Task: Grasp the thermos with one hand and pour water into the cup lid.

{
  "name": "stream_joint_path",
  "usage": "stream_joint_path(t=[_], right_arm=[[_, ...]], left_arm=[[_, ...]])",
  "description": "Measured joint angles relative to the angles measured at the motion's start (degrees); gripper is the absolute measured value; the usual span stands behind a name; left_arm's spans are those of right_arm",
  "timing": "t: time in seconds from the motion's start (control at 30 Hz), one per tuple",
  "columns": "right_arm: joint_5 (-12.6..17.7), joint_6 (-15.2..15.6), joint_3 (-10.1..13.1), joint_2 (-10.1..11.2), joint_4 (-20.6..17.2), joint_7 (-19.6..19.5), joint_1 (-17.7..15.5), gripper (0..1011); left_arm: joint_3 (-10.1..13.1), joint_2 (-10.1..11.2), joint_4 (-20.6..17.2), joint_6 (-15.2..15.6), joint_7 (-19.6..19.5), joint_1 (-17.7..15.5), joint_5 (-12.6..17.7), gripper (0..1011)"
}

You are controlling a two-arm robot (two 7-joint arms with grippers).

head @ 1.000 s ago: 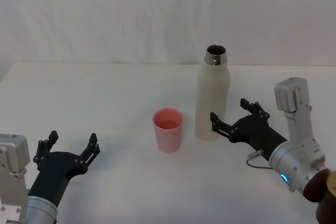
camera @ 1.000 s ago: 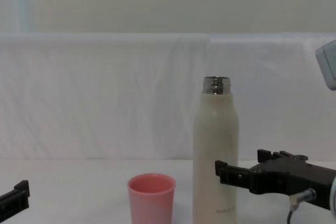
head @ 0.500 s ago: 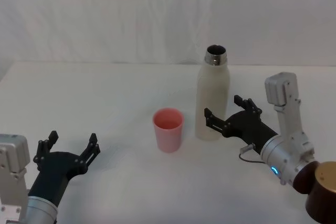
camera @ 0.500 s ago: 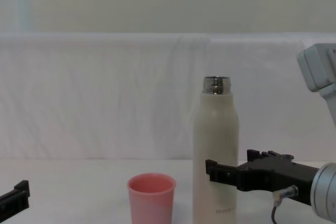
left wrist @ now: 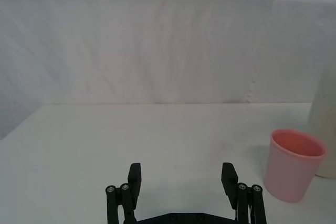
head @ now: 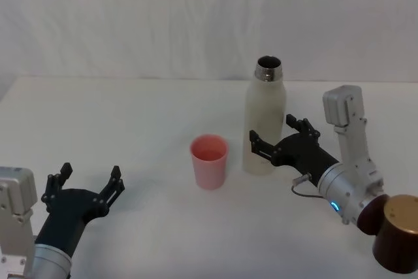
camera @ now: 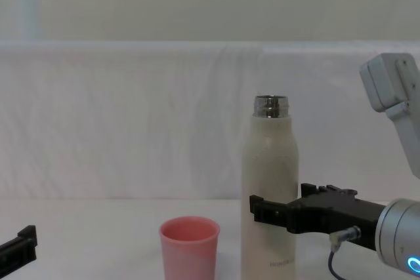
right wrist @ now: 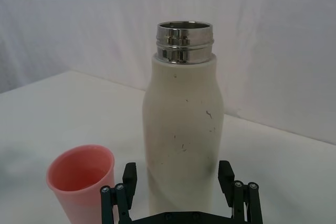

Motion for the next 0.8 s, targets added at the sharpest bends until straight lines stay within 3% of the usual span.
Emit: stream_joint_path(t=[0.8], right_arm=[[-1.0, 0.0, -0.2, -1.3, 1.5, -1.1, 1.8, 1001]], left_arm=[[0.0, 0.0, 0.0, 0.0, 0.0, 0.0, 0.0, 1001]])
